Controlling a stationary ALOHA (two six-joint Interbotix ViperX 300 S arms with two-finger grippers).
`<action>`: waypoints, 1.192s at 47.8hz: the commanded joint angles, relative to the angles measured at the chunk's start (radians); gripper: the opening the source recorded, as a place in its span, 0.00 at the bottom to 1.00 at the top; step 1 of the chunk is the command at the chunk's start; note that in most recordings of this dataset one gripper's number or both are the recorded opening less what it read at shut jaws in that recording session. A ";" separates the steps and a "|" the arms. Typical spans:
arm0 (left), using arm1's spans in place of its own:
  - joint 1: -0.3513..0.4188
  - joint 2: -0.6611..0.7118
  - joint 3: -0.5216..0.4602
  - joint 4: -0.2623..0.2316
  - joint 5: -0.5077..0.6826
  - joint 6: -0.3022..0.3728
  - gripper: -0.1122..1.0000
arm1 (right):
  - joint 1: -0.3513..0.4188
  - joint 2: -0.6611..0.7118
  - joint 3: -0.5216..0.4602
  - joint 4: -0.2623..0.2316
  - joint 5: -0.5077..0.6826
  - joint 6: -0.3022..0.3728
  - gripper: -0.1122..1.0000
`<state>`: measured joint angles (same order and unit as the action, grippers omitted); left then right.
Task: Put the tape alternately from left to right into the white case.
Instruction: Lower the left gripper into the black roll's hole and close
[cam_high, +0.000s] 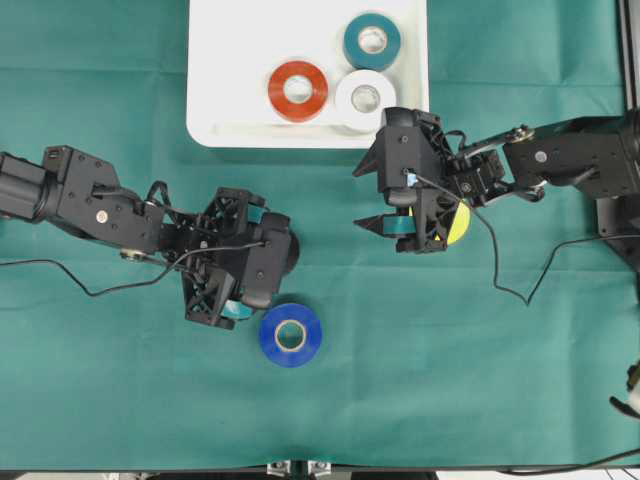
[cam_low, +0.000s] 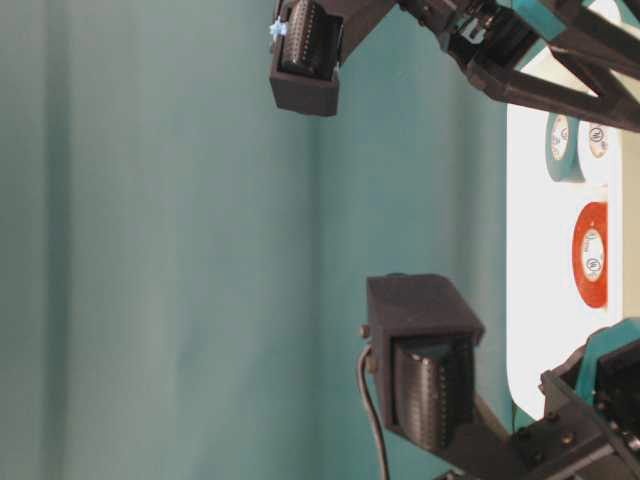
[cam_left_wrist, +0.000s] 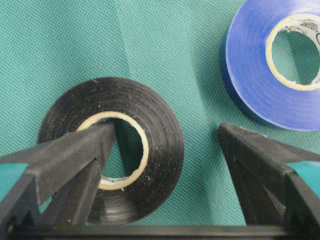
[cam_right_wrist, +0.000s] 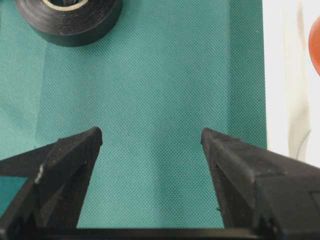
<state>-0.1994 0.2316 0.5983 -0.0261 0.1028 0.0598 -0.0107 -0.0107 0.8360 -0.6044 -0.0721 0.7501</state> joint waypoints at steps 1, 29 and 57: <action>-0.003 -0.009 -0.015 0.000 0.015 -0.003 0.70 | 0.003 -0.009 -0.009 0.003 -0.003 0.002 0.86; -0.003 -0.031 -0.029 0.000 0.058 -0.002 0.08 | 0.003 -0.009 -0.009 0.003 -0.005 0.002 0.86; -0.044 -0.179 -0.028 0.000 0.095 -0.003 0.07 | 0.003 -0.009 -0.009 0.002 -0.002 0.002 0.87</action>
<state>-0.2378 0.1089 0.5768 -0.0261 0.1887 0.0552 -0.0107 -0.0107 0.8376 -0.6044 -0.0706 0.7501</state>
